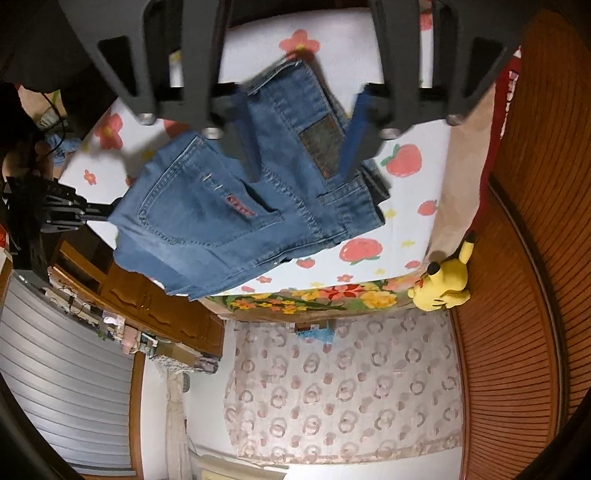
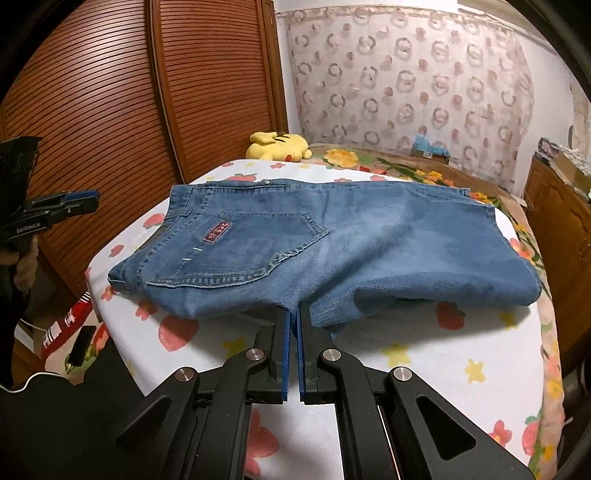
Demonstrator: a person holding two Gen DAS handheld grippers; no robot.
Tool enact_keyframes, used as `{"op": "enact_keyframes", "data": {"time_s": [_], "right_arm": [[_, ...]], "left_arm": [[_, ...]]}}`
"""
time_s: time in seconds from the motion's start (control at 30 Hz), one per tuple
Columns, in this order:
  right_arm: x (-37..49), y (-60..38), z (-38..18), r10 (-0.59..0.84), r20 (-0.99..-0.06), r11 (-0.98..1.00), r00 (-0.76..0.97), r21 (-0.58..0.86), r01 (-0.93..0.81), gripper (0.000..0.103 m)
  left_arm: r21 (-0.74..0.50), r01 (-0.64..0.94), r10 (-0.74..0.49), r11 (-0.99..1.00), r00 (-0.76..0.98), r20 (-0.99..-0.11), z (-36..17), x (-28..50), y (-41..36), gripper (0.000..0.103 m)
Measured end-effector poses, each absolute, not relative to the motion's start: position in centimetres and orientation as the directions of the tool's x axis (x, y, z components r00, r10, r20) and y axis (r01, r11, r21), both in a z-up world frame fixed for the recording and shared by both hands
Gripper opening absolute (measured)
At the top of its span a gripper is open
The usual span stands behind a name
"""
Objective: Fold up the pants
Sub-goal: 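Open both tools and move them over the folded jeans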
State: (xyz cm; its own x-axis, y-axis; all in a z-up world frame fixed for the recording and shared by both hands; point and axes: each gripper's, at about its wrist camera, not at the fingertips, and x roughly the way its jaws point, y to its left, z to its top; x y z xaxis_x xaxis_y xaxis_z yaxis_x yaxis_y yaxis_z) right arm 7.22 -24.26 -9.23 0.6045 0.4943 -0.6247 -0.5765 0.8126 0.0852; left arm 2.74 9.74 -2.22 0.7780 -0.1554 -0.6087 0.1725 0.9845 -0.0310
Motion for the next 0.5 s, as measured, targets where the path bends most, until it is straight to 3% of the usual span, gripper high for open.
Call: {"op": "enact_keyframes", "data": {"time_s": [0.03,0.1,0.27,0.43,0.5], "right_arm": [[7.0,-24.4,-9.3,0.495,-0.622,0.813,0.606,0.085,-0.576,0.002],[6.8,-24.6,-9.4,0.498,-0.619,0.813,0.608,0.089,-0.575,0.004],[6.1,-25.5,-9.1,0.490,-0.597,0.825,0.635,0.084,-0.558,0.009],[6.4,-27.3,-9.3,0.451,-0.585,0.857,0.674,0.073,-0.511,0.031],[6.8,-27.9,-9.5,0.432,-0.584,0.871,0.687,0.074,-0.485,0.034]], "left_arm": [[-0.032,0.174,-0.157,0.984,0.778,-0.609,-2.1,3.0,9.7,0.054],[-0.036,0.180,-0.165,0.983,0.780,-0.604,-2.2,3.5,9.3,0.080],[-0.051,0.210,-0.199,0.976,0.783,-0.589,-2.2,5.5,7.8,0.083],[-0.079,0.240,-0.240,0.967,0.771,-0.591,-2.8,7.9,5.7,0.083],[-0.085,0.261,-0.259,0.962,0.763,-0.593,-3.2,8.8,4.6,0.083]]}}
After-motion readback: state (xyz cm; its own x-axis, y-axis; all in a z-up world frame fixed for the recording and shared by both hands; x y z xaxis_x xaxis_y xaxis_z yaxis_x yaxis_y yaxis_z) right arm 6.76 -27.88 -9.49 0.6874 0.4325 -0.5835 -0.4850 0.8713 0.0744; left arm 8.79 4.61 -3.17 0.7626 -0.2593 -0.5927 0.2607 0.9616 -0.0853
